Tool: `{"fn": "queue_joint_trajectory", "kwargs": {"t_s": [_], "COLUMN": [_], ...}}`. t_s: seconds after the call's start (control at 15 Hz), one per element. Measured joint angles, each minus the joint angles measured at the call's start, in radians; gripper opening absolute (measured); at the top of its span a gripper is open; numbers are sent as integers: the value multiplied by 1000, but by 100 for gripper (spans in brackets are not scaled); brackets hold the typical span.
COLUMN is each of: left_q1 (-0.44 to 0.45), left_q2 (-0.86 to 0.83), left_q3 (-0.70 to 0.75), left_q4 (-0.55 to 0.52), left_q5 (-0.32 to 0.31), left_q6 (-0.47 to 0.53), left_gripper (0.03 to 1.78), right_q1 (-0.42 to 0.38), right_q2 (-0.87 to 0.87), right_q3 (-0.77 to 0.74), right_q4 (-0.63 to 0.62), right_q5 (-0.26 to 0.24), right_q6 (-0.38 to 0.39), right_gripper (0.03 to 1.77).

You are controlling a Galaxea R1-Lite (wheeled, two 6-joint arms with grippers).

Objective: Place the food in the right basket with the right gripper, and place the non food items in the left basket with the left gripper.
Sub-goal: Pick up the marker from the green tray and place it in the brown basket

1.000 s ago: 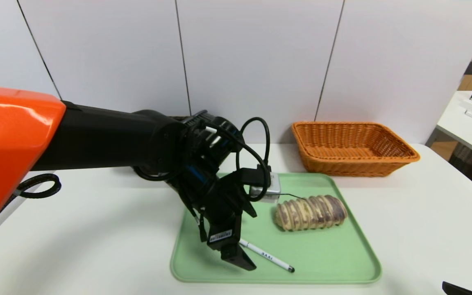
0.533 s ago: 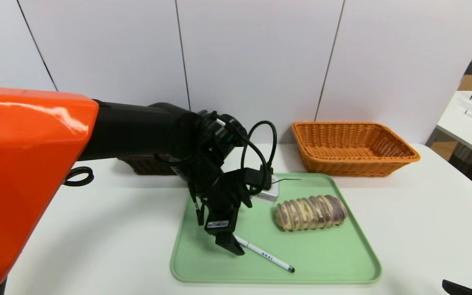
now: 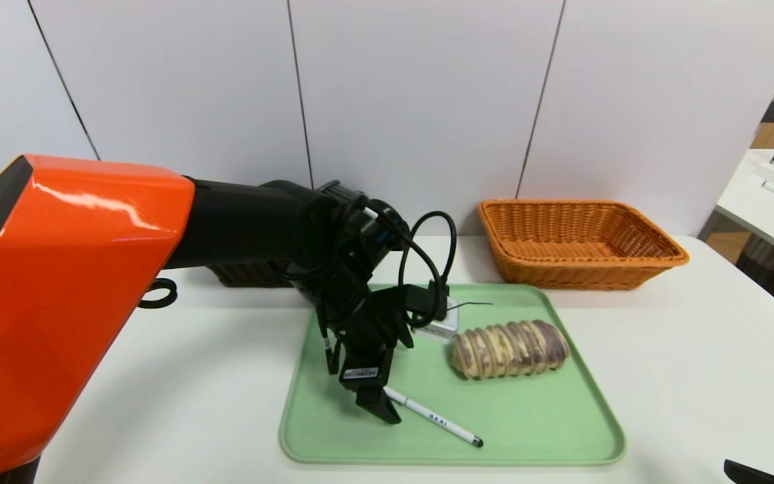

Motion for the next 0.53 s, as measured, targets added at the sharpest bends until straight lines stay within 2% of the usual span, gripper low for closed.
{"fn": "queue_joint_trajectory", "kwargs": {"t_s": [0.53], "left_q1": [-4], "left_q2": [11], "left_q3": [0], "left_q4": [-2], "left_q5": [9], "left_q6": [-1], "left_gripper": [169], "right_q1": [0], "right_q2": [-1], "right_q3": [-1], "right_q4": [0], "right_q5": [1], "right_q6": [0], "right_gripper": [171]}}
